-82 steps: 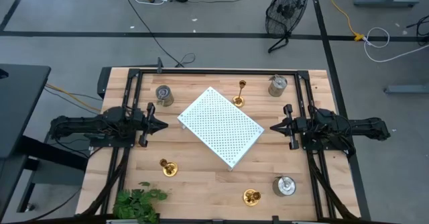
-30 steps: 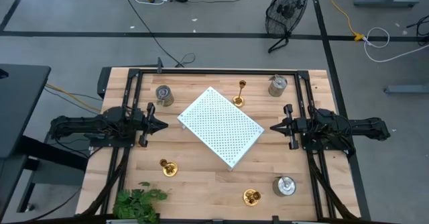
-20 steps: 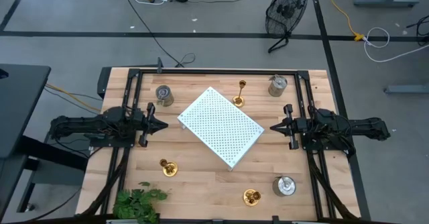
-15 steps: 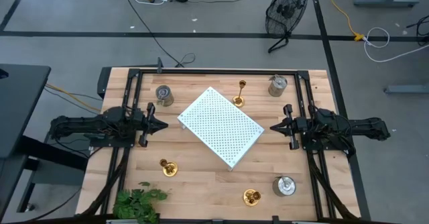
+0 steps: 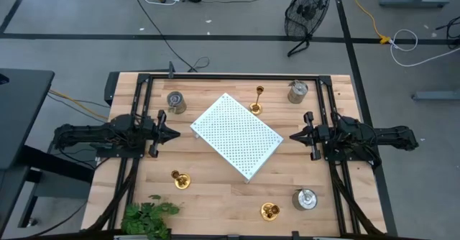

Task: Pick & Place candle stick holders
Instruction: Put the top right scented candle on the shelf

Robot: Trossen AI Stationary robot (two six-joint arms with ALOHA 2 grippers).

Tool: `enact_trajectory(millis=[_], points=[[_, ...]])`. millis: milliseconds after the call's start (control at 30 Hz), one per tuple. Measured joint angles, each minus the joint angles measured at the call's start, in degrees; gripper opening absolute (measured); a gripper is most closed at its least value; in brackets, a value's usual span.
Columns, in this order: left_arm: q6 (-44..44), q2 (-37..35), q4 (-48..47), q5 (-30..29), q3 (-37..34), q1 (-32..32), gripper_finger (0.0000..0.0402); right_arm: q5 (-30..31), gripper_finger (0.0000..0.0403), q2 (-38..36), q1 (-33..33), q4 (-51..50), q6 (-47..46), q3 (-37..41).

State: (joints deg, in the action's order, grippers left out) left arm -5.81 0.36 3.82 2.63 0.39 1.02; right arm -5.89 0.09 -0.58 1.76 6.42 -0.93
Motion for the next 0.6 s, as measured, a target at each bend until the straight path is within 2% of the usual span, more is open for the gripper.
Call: enact_trajectory(millis=[133, 333, 600], points=[[0.00, -0.01, 0.01, -0.02, 0.01, 0.00, 0.0025, 0.11, 0.0017, 0.01, 0.00, 1.90, -0.47, 0.02], [0.01, 0.00, 0.01, 0.00, 0.01, 0.00, 0.0025, 3.81, 0.0017, 0.01, 0.00, 8.65, -3.01, -0.33], [0.01, 0.00, -0.01, -0.02, -0.01, 0.00, 0.0025, 7.21, 0.0017, 1.48, 0.00, 6.80, -4.00, -6.88]])
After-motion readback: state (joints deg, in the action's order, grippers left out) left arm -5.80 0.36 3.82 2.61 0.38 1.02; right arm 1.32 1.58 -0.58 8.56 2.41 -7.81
